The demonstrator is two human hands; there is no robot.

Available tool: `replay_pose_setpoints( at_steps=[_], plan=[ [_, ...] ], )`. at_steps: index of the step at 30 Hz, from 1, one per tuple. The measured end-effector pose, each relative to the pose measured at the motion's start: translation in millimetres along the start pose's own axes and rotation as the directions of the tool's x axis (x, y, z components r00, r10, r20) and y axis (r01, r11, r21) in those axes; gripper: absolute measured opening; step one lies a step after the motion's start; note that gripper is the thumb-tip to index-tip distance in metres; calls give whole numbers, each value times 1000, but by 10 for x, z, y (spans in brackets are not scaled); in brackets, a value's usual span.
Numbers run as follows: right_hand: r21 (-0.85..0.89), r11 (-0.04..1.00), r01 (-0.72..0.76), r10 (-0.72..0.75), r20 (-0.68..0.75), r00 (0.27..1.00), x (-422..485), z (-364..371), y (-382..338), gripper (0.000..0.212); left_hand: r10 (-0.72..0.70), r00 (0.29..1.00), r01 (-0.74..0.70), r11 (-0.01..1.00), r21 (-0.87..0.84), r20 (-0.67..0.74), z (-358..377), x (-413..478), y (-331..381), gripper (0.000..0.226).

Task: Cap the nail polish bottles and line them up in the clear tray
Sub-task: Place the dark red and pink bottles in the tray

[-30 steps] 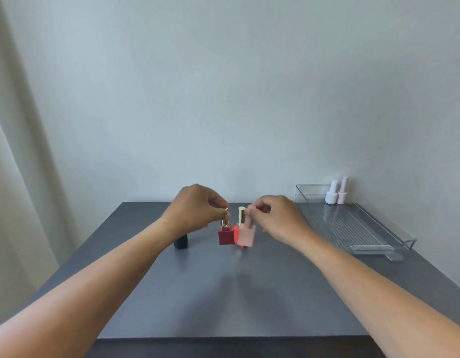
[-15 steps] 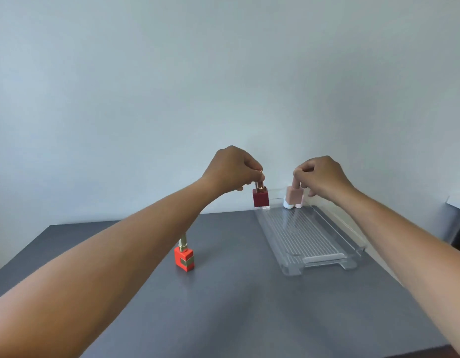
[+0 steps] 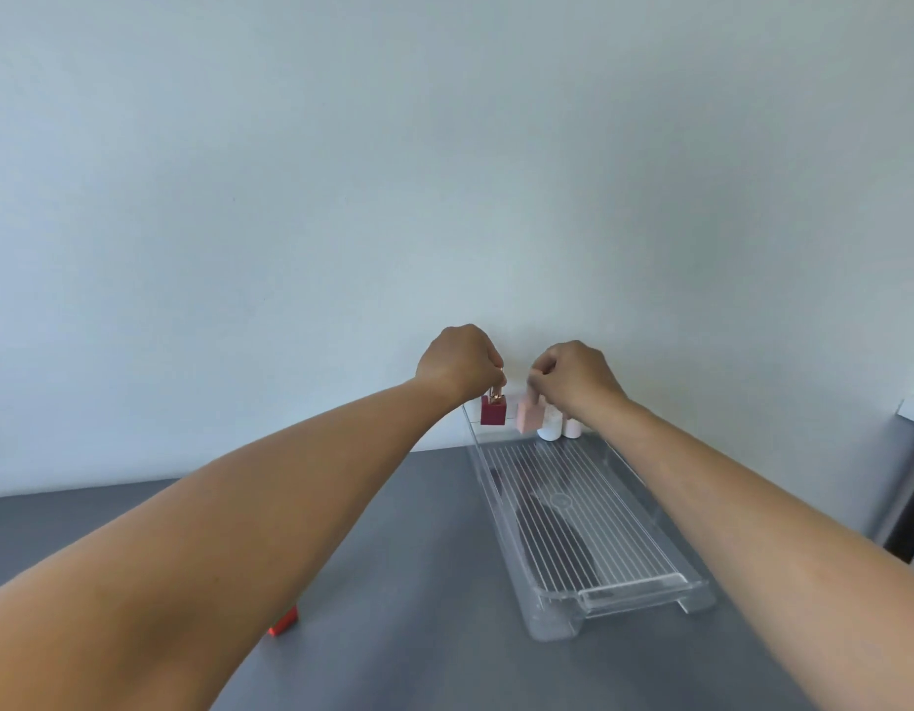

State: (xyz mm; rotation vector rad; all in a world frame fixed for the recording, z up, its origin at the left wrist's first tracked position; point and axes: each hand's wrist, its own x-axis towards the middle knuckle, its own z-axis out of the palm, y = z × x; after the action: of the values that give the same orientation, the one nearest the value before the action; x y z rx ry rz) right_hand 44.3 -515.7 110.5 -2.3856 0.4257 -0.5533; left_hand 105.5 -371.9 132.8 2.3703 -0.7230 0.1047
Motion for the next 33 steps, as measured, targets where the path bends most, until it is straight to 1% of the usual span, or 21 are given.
replay_pose_setpoints(
  at_steps=[1,3,5,9,12,16,19,21,22,24,27,28,29,31,33],
  plan=[
    [-14,1000,10,-10,0,1000,41,47,17,17,-4,1000,4,1000,13,7,41,37,-23,1],
    [-51,998,33,-34,-5,999,109,122,42,12,-15,1000,14,999,29,15,117,99,-57,5],
    [-96,994,51,-52,-2,999,157,189,53,14,-23,999,22,999,28,22,170,145,-84,5],
    [-133,991,35,-35,0,999,211,266,95,11,-25,999,23,998,50,41,244,215,-123,7],
    [-163,986,28,-30,-12,999,216,284,124,10,-31,999,27,995,97,39,278,235,-143,16],
    [-160,987,33,-38,-27,999,207,284,154,13,-46,998,41,993,114,42,294,218,-153,19],
    [-155,988,24,-27,-16,1000,199,266,160,17,-54,998,49,992,115,45,296,204,-153,11],
    [-154,988,13,-17,-20,1000,189,258,151,14,-60,997,55,993,107,43,308,194,-168,19],
    [-154,988,12,-16,-30,999,182,254,140,14,-58,997,53,993,105,46,307,180,-167,18],
    [-156,988,11,-20,-53,998,170,236,116,24,-39,998,33,993,111,51,279,153,-161,10],
    [-144,989,31,-42,-74,996,150,147,69,28,-17,1000,14,994,111,21,208,113,-157,34],
    [-133,990,36,-48,-88,995,144,100,48,27,-8,1000,7,995,103,7,165,94,-148,37],
    [-116,993,39,-51,-103,993,132,39,15,24,0,1000,0,996,90,-2,105,67,-125,34],
    [-59,997,44,-52,-139,989,103,-88,-50,20,14,1000,-13,998,62,-16,-30,18,-82,17],
    [50,997,60,-51,-165,985,3,-232,-151,20,32,999,-30,999,27,-41,-210,-111,-45,7]
  ],
)
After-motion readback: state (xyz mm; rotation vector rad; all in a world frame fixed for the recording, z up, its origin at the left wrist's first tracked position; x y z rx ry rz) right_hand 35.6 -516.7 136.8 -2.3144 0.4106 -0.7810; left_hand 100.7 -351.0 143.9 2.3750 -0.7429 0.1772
